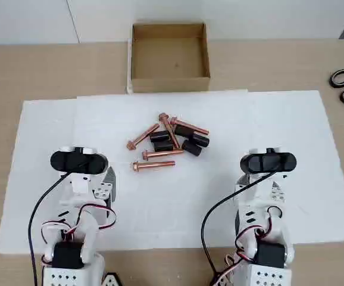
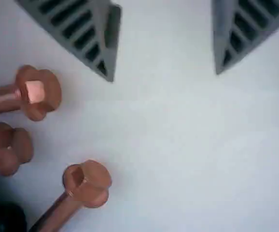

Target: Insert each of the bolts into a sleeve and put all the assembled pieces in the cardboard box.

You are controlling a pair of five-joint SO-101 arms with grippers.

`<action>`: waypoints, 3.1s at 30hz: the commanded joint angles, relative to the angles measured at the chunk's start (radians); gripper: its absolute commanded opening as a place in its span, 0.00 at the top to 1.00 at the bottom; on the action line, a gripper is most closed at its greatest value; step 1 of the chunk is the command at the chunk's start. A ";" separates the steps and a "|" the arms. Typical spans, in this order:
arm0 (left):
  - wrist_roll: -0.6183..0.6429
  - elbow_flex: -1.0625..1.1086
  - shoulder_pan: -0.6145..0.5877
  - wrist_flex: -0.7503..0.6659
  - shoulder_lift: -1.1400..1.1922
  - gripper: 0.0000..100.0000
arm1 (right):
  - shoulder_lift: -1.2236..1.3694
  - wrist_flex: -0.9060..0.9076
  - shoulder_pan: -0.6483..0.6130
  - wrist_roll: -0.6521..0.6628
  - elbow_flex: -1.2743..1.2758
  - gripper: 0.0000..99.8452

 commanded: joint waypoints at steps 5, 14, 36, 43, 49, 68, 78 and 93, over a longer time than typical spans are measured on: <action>0.002 -0.005 0.005 -0.025 -0.017 0.87 | -0.015 0.005 0.008 0.002 0.008 0.86; 0.002 -0.005 0.005 -0.025 -0.017 0.87 | -0.015 0.005 0.008 0.002 0.008 0.86; 0.002 -0.005 0.005 -0.025 -0.017 0.87 | -0.015 0.005 0.008 0.002 0.008 0.86; 0.002 -0.005 0.006 -0.025 -0.017 0.87 | -0.015 0.004 0.008 0.002 0.008 0.86; 0.002 -0.005 0.003 -0.026 -0.017 0.87 | -0.015 -0.021 0.013 0.006 0.008 0.86; -0.002 -0.005 -0.002 -0.025 -0.017 0.87 | -0.012 0.085 0.113 0.129 -0.496 0.86; -0.002 -0.005 -0.002 -0.025 -0.017 0.87 | 0.412 0.116 0.111 0.144 -0.829 0.86; -0.002 -0.005 -0.003 -0.025 -0.017 0.87 | 1.409 0.518 -0.139 0.147 -1.464 0.86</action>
